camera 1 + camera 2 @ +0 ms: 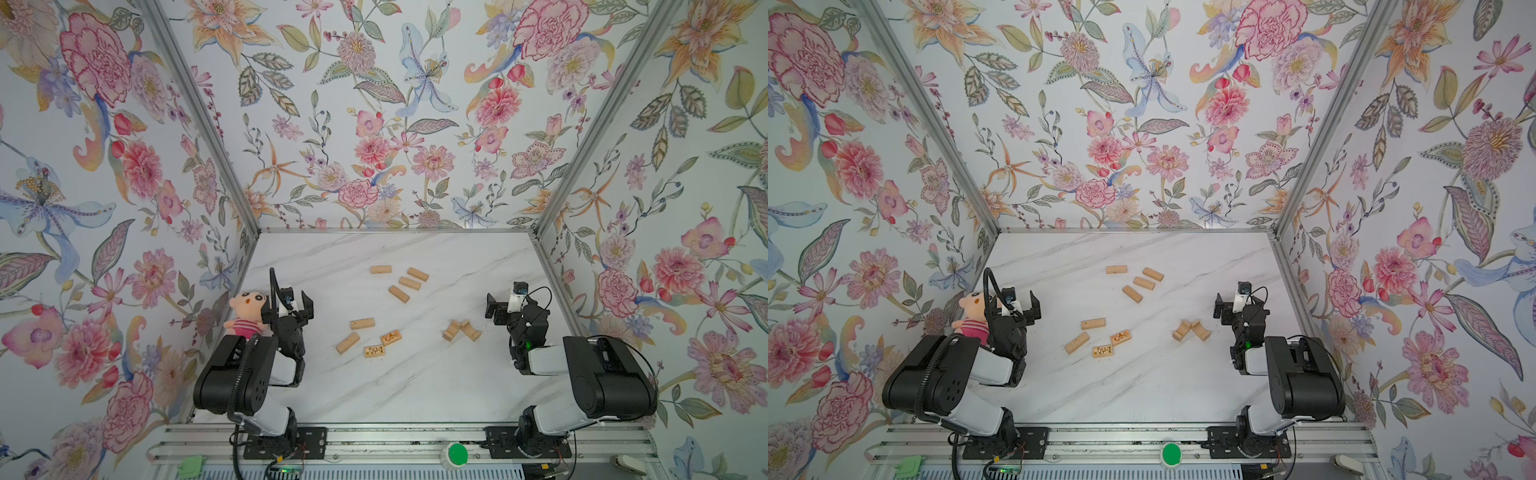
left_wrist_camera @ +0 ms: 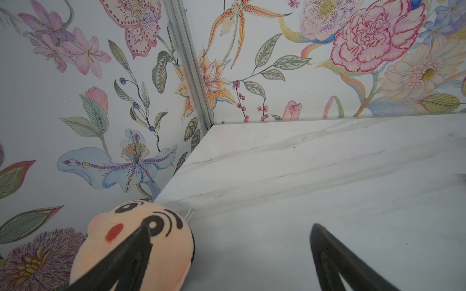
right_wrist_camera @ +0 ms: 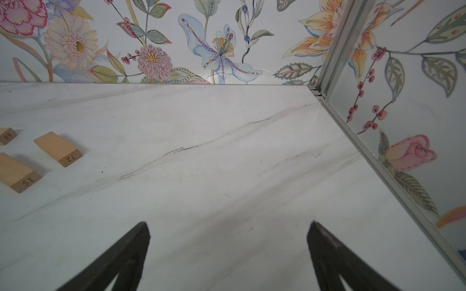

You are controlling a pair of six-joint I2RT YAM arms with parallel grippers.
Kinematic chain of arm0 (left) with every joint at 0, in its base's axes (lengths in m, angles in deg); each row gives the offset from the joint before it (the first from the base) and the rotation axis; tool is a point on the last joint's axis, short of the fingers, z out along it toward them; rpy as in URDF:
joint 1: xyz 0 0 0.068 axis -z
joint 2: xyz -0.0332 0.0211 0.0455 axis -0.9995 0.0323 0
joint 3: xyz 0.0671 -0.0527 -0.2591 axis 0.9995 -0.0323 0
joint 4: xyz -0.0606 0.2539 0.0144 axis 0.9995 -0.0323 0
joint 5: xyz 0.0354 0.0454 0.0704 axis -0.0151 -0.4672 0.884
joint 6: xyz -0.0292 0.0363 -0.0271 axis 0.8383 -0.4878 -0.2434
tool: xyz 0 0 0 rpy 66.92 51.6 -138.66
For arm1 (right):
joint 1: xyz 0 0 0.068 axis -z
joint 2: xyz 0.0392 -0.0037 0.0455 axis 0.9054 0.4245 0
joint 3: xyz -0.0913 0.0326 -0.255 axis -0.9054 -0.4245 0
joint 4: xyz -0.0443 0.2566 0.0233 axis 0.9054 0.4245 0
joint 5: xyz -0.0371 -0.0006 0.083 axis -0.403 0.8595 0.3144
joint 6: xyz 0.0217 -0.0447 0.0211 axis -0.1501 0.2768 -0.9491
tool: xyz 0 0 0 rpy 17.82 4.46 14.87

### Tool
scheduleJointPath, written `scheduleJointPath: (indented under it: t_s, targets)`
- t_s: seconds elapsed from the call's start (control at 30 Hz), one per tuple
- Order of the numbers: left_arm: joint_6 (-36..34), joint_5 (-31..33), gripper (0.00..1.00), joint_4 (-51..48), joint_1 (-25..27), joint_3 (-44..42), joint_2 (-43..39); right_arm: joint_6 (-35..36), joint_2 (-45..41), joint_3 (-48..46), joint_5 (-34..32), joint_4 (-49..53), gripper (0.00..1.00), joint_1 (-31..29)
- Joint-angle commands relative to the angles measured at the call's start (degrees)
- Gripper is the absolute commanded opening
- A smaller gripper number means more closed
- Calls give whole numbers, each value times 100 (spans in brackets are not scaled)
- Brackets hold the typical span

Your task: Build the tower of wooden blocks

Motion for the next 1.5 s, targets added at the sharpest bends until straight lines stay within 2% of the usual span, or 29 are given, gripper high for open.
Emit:
scheduleJointPath:
  t_s: [0.0, 0.43, 0.57, 0.67, 0.73, 0.83, 0.93, 1.0, 1.2, 1.3, 1.47]
  targets:
    - [-4, -77, 99, 103, -23, 85, 9, -2, 56, 95, 60, -80, 99, 32]
    - [1, -111, 100, 159, -25, 55, 1, 29, 45, 85, 17, -86, 99, 6]
    - [4, -132, 99, 86, -27, 64, -34, -11, -90, 200, -439, 257, 99, -91]
    - [-12, -108, 99, -367, -10, 138, -500, -22, -448, 685, -1188, 1402, 99, -277]
    - [-71, -7, 99, -823, 59, 277, -746, -111, -652, 1299, -1772, 2556, 99, -443]
    - [-231, 141, 99, -1392, 215, 486, -1022, -562, -772, 2173, -1840, 4106, 99, -479]
    - [-475, 401, 99, -1801, 492, 681, -1309, -872, -683, 2888, -1771, 5042, 99, -670]
    - [-319, 364, 99, -1978, 604, 775, -1603, -1200, -555, 3358, -2097, 5614, 99, -933]
    - [624, -340, 99, -2678, 930, 1094, -2406, -2043, 127, 4858, -1444, 7320, 100, -1390]
    - [819, -376, 99, -3184, 1370, 1338, -2570, -2142, 646, 5509, -1014, 7811, 87, -1589]
    - [972, -233, 99, -4094, 2308, 1771, -2611, -2230, 1502, 6336, -657, 8225, 80, -1896]
